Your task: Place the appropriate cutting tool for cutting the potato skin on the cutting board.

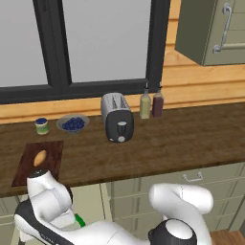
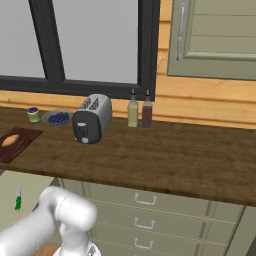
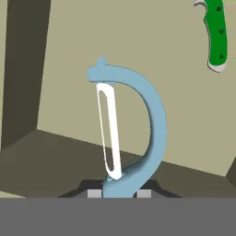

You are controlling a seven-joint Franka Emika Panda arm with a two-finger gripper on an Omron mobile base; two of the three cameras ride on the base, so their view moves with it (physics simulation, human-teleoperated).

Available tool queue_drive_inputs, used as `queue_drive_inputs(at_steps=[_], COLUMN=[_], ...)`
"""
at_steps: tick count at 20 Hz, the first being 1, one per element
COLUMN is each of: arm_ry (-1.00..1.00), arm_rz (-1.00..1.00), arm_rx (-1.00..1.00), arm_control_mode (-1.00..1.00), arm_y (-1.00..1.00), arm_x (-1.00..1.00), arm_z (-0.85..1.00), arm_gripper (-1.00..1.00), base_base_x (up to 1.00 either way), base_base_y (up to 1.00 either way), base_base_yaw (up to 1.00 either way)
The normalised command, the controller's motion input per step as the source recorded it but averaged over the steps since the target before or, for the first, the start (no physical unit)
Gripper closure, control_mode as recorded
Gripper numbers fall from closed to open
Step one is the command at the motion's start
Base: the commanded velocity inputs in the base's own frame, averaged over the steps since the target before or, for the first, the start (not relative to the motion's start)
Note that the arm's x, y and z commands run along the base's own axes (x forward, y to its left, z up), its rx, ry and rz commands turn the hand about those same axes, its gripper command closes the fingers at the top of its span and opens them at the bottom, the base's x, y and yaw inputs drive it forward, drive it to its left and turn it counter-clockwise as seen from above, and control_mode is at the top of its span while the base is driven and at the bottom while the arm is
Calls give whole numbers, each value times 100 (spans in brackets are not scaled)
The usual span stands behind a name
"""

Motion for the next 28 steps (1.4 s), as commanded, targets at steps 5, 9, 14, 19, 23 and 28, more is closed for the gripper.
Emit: queue_drive_inputs(at_steps=[5, 9, 14, 19, 23, 28], arm_ry=[-16, -14, -12, -8, -8, -5], arm_rz=[0, 0, 0, 0, 0, 0], arm_rx=[0, -1, -2, 0, 0, -1], arm_control_mode=[-100, -100, -100, -100, -100, -100], arm_y=[0, 0, 0, 1, 24, 37], arm_x=[-14, 6, 60, 95, 91, 95], arm_z=[100, 100, 100, 71, 4, -27], arm_gripper=[100, 100, 100, 100, 100, 100], base_base_x=[0, 0, 0, 0, 0, 0], base_base_y=[0, 0, 0, 0, 0, 0], base_base_yaw=[0, 0, 0, 0, 0, 0])
